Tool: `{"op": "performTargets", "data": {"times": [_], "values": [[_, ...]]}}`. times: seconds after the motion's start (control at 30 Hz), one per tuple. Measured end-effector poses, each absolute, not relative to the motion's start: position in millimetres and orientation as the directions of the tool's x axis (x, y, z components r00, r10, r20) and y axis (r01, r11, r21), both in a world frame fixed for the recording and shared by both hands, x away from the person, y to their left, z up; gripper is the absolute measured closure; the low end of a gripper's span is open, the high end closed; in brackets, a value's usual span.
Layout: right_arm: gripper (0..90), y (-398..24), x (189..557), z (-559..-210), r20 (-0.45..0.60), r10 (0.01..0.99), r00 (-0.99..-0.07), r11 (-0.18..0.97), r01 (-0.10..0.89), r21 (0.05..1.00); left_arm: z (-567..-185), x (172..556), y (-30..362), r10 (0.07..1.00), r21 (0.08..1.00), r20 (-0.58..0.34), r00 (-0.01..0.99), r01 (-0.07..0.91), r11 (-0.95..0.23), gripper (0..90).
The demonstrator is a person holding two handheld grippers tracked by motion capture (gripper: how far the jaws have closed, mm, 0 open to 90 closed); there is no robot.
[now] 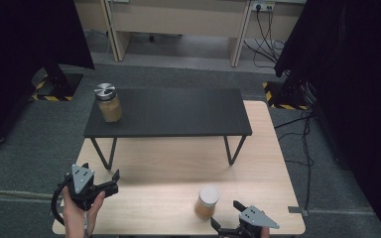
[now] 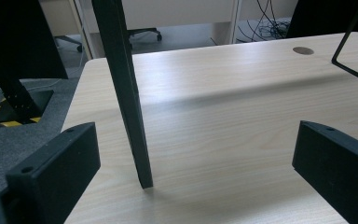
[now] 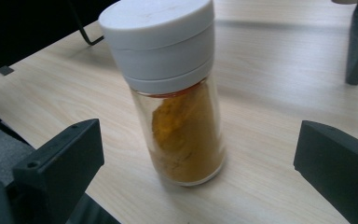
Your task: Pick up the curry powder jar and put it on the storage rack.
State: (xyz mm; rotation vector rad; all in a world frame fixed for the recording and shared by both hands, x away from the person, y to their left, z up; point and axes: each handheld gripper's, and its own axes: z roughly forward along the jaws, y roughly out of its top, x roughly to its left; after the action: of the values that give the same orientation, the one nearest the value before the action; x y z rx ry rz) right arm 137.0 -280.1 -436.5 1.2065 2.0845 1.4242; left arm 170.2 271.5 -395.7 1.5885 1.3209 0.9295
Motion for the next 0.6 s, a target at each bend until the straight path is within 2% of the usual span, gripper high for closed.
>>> {"op": "performTargets", "data": {"times": [0.6], "values": [[1.6, -265, 149, -443, 0.175, 0.773, -0.61, 0.164, 0.459, 0.873, -396, 171, 273, 0.987, 0.933, 0.015, 0.158, 0.354, -0.07, 0.0]]}}
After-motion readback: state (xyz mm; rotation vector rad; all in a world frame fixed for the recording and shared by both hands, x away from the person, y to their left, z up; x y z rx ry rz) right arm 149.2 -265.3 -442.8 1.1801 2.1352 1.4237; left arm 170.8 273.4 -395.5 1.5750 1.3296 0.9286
